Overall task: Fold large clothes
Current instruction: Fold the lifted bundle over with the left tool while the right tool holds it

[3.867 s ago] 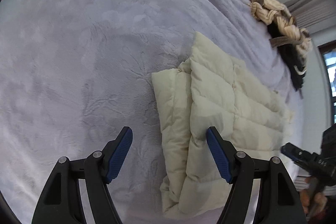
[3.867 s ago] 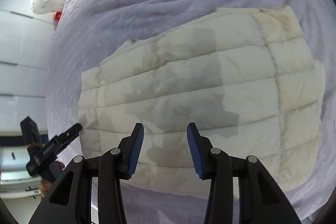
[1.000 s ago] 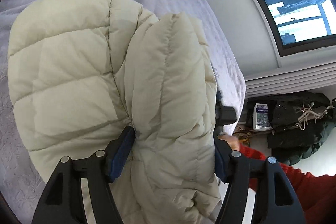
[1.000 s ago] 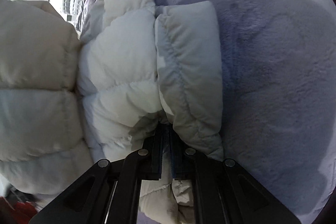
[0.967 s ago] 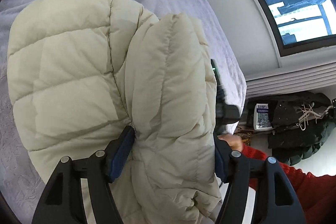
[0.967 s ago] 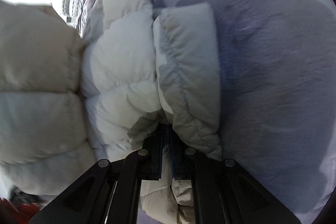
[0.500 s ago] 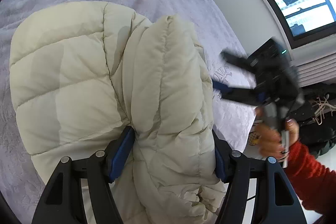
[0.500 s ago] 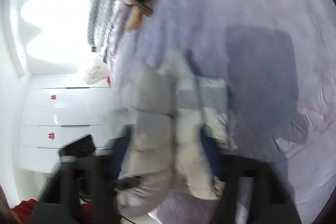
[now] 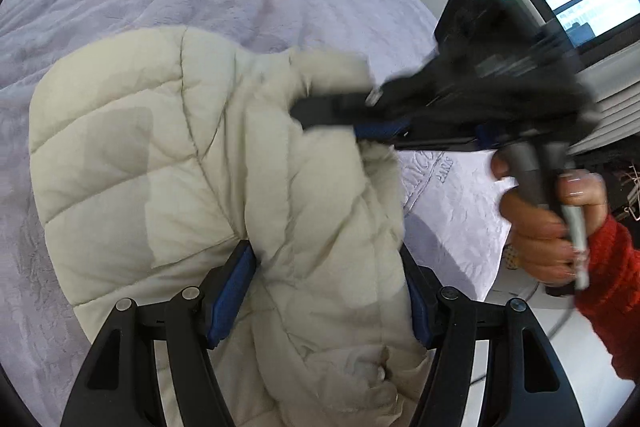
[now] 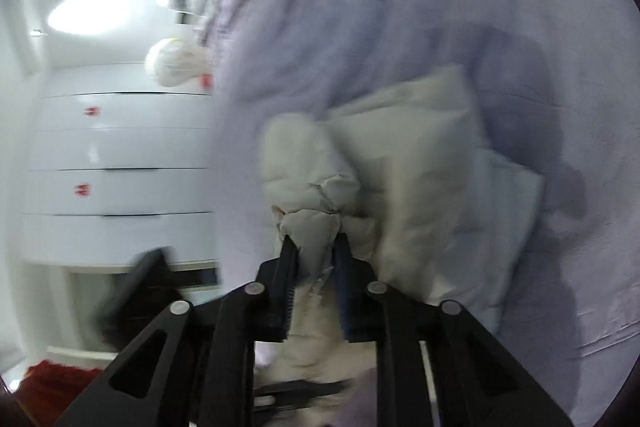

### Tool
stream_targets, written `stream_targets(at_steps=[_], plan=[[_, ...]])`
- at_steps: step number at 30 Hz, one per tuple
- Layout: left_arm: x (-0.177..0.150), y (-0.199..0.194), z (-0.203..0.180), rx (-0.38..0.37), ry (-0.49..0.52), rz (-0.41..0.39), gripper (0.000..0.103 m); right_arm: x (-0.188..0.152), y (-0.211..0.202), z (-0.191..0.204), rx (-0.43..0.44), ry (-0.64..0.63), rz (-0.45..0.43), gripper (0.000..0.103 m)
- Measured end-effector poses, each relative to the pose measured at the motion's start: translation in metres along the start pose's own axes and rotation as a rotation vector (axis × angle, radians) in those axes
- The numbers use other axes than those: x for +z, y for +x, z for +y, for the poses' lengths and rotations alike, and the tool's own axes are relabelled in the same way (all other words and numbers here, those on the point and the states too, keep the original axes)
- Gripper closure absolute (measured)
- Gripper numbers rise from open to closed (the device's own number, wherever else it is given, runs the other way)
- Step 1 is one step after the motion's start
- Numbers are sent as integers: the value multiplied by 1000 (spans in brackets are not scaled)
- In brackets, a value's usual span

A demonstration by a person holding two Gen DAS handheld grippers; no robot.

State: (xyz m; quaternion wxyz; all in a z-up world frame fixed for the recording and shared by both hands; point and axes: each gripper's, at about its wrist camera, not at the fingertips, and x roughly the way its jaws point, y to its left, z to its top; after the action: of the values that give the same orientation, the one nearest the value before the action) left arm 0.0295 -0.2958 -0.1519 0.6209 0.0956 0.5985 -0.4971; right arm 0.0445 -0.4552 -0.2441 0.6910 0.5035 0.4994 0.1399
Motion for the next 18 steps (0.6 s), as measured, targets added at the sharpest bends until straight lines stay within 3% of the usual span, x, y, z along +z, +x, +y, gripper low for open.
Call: stream_targets(at_steps=[5, 9, 11, 15, 18], plan=[[-6, -48, 23, -76, -36, -98, 35, 13, 25, -45, -101, 58, 23, 87], [-16, -86, 78, -56, -130, -160, 35, 9, 27, -59, -66, 73, 4, 88], [-22, -86, 111, -73, -207, -143, 35, 1, 21, -67, -59, 70, -3, 88], [-41, -50, 179, -214, -398, -43, 35, -5, 10, -76, -46, 72, -6, 89], [-50, -30, 199, -314, -466, -24, 35, -9, 7, -79, -43, 72, -9, 89]])
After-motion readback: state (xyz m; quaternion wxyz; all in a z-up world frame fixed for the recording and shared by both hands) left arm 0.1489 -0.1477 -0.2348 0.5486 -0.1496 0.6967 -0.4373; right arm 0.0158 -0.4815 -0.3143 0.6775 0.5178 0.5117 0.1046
